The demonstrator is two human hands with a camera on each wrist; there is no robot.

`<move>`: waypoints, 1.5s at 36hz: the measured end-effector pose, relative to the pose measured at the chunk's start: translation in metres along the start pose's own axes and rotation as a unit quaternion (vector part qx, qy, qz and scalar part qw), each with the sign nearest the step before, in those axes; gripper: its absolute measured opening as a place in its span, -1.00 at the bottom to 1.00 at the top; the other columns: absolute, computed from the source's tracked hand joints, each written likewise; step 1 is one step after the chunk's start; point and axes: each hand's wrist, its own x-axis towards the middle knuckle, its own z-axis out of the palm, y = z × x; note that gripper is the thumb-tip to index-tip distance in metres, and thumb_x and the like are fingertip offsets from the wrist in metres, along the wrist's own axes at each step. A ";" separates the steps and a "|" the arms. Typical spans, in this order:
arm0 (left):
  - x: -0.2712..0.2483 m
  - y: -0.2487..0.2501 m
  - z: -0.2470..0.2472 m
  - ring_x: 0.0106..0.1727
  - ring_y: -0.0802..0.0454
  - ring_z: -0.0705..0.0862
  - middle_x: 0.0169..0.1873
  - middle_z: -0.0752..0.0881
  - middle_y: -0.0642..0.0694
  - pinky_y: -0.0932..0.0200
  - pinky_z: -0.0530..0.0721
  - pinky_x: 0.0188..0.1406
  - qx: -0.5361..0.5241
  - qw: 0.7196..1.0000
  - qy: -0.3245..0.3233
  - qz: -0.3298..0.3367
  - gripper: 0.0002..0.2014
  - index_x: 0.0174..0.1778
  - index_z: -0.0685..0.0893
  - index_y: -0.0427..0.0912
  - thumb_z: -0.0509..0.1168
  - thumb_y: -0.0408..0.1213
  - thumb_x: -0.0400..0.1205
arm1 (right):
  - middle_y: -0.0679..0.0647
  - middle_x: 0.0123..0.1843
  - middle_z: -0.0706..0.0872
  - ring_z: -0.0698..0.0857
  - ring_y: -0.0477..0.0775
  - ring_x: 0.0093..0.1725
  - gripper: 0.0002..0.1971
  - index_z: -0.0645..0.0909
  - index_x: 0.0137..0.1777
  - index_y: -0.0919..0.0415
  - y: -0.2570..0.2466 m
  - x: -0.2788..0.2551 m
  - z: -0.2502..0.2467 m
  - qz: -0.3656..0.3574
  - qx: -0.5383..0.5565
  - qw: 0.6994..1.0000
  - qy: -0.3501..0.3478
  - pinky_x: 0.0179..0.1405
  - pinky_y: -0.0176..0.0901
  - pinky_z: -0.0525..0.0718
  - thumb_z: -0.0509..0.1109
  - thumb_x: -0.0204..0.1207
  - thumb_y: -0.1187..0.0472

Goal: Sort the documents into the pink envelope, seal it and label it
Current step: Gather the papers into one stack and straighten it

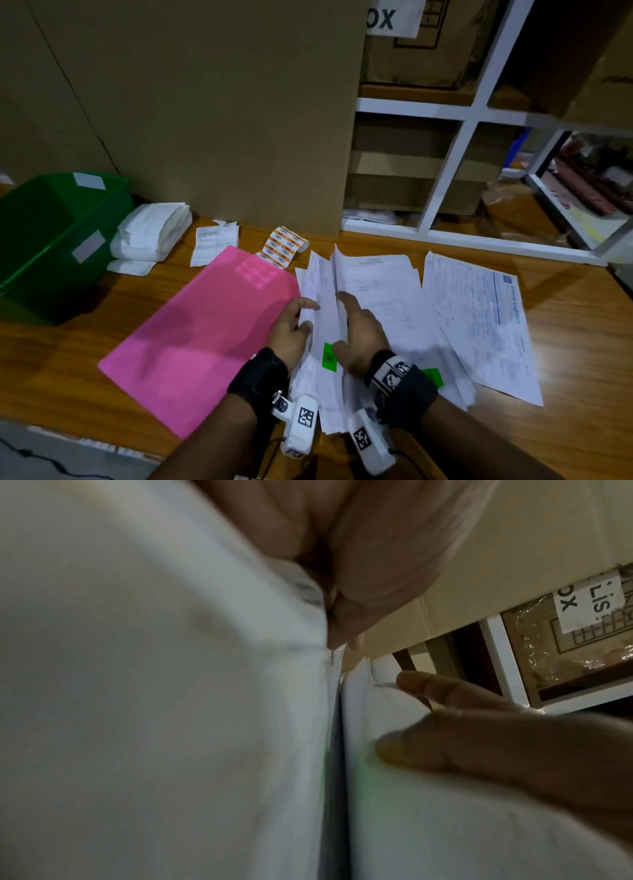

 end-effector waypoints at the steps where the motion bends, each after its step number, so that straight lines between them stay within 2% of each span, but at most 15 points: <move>1: 0.000 -0.002 0.001 -0.13 0.10 0.76 0.00 0.80 0.01 0.12 0.72 -0.09 -0.009 1.000 0.000 -0.002 -0.60 0.20 0.66 0.03 0.15 -0.57 0.71 | 0.16 0.31 0.52 0.56 0.23 0.34 -0.08 0.00 0.67 -0.23 -0.002 0.002 0.000 -0.002 0.014 1.000 0.004 0.28 0.02 0.63 0.41 0.41 0.26; 4: 0.000 -0.006 0.003 -0.33 -0.08 0.63 -0.07 0.71 -0.18 0.04 0.63 -0.31 -0.030 1.000 0.000 -0.010 -0.50 0.33 0.56 0.23 0.15 -0.52 0.70 | 0.16 0.38 0.49 0.56 0.22 0.38 -0.08 0.03 0.68 -0.19 -0.011 0.007 0.002 -0.003 0.061 0.998 0.013 0.32 0.05 0.63 0.42 0.41 0.28; 6: -0.002 -0.004 0.006 0.03 0.00 0.73 0.31 0.65 -0.02 0.03 0.70 0.00 -0.037 0.999 0.001 -0.012 -0.39 0.54 0.38 0.27 0.15 -0.50 0.71 | 0.16 0.41 0.47 0.56 0.22 0.38 -0.11 0.05 0.69 -0.18 -0.018 0.008 0.005 -0.017 0.075 0.997 0.020 0.33 0.03 0.63 0.42 0.44 0.26; 8: -0.009 0.002 0.010 0.53 0.10 0.49 0.61 0.40 0.14 0.04 0.51 0.45 -0.049 0.999 0.001 -0.020 -0.31 0.70 0.14 0.22 0.13 -0.49 0.74 | 0.14 0.43 0.46 0.56 0.20 0.39 -0.16 0.06 0.68 -0.19 -0.023 0.007 0.008 -0.033 0.083 0.996 0.024 0.35 0.01 0.60 0.41 0.50 0.23; 12: -0.014 -0.001 0.015 0.62 0.09 0.39 0.62 0.40 0.12 -0.04 0.31 0.66 -0.091 0.994 0.023 -0.049 -0.45 0.68 0.28 0.22 0.16 -0.30 0.78 | 0.11 0.44 0.53 0.57 0.11 0.39 -0.25 0.11 0.67 -0.19 -0.024 0.003 0.018 -0.070 0.115 0.991 0.015 0.36 -0.05 0.59 0.35 0.54 0.16; 17: -0.016 0.000 0.009 0.21 0.00 0.79 0.16 0.82 0.00 -0.17 0.69 0.34 -0.108 0.989 0.043 -0.091 -0.66 0.31 0.63 0.09 0.22 0.13 0.70 | 0.09 0.29 0.71 0.73 0.05 0.16 -0.30 0.15 0.68 0.00 -0.009 0.003 0.014 -0.078 0.102 0.991 -0.041 -0.03 -0.32 0.54 0.36 0.59 0.02; 21: -0.011 -0.001 0.005 0.16 -0.09 0.81 0.15 0.81 -0.08 -0.28 0.74 0.24 -0.090 0.992 0.025 -0.082 -0.50 0.32 0.52 -0.04 0.51 -0.11 0.50 | 0.16 0.35 0.66 0.66 0.15 0.31 -0.35 0.35 0.60 0.16 0.028 0.019 -0.013 -0.022 0.050 0.997 0.051 0.19 -0.23 0.53 0.43 0.57 -0.03; 25: -0.013 -0.002 0.009 0.14 -0.02 0.79 0.13 0.77 -0.04 -0.14 0.75 0.23 -0.071 0.994 0.046 -0.071 -0.61 0.27 0.47 -0.04 0.46 -0.38 0.63 | 0.30 0.41 0.60 0.58 0.33 0.38 -0.28 0.42 0.52 0.28 0.075 0.039 -0.055 0.097 -0.036 0.988 0.110 0.36 0.09 0.58 0.43 0.44 -0.11; 29: -0.014 -0.003 0.014 0.12 -0.07 0.78 0.10 0.77 -0.04 -0.16 0.76 0.20 -0.058 0.994 0.064 -0.069 -0.63 0.19 0.48 0.04 0.50 -0.31 0.60 | 0.26 0.45 0.53 0.51 0.36 0.43 -0.26 0.34 0.55 0.21 0.098 0.042 -0.075 0.180 -0.066 0.978 0.084 0.35 0.15 0.58 0.40 0.45 -0.14; 33: -0.012 -0.004 0.019 0.08 -0.10 0.78 0.09 0.75 -0.12 -0.18 0.79 0.13 -0.073 0.989 0.089 -0.091 -0.57 0.12 0.44 0.07 0.57 -0.24 0.55 | 0.25 0.47 0.56 0.57 0.32 0.41 -0.26 0.26 0.60 0.23 0.100 0.045 -0.081 0.161 -0.019 0.984 0.067 0.30 0.04 0.58 0.41 0.51 -0.06; 36: -0.011 0.001 0.020 0.16 -0.14 0.81 0.15 0.82 -0.13 -0.24 0.74 0.26 -0.133 0.983 0.060 -0.115 -0.51 0.32 0.63 -0.07 0.61 -0.18 0.50 | 0.21 0.43 0.59 0.60 0.28 0.36 -0.27 0.30 0.58 0.23 0.095 0.047 -0.089 0.168 0.018 0.985 0.047 0.21 0.00 0.61 0.41 0.49 -0.08; 40: -0.010 0.010 0.018 0.21 -0.30 0.79 0.18 0.81 -0.29 -0.31 0.65 0.38 -0.240 0.955 -0.015 -0.175 -0.57 0.32 0.75 -0.26 0.58 -0.30 0.52 | 0.17 0.08 0.78 0.73 0.22 0.05 -0.55 0.63 0.14 0.21 0.093 0.050 -0.097 0.152 0.082 0.985 0.013 0.02 0.03 0.72 0.49 0.36 -0.08; 43: -0.006 0.012 0.020 0.23 -0.38 0.77 0.21 0.78 -0.37 -0.37 0.63 0.37 -0.254 0.948 -0.051 -0.184 -0.59 0.34 0.72 -0.35 0.50 -0.47 0.55 | 0.14 -0.08 0.83 0.78 0.20 -0.02 -0.75 0.75 -0.06 0.19 0.093 0.049 -0.095 0.115 0.110 0.987 -0.006 0.09 0.10 0.77 0.52 0.40 0.02; 48: 0.001 0.014 0.023 0.15 -0.31 0.81 0.18 0.79 -0.36 -0.08 0.83 -0.06 -0.202 0.969 -0.035 -0.138 -0.62 0.35 0.69 -0.39 0.38 -0.61 0.59 | 0.05 0.03 0.79 0.74 0.11 0.03 -0.74 0.69 0.04 0.10 0.095 0.050 -0.089 0.090 0.071 0.993 0.006 0.00 -0.06 0.71 0.52 0.40 0.03; 54: 0.005 0.037 0.002 0.09 -0.31 0.82 0.15 0.79 -0.43 -0.28 0.75 0.20 -0.172 0.982 -0.016 -0.072 -0.75 0.19 0.75 -0.43 0.37 -0.58 0.60 | -0.12 0.12 0.77 0.73 0.01 0.14 -0.58 0.63 0.23 -0.02 0.104 0.049 -0.086 0.024 0.204 0.975 0.083 0.17 0.00 0.70 0.61 0.39 0.00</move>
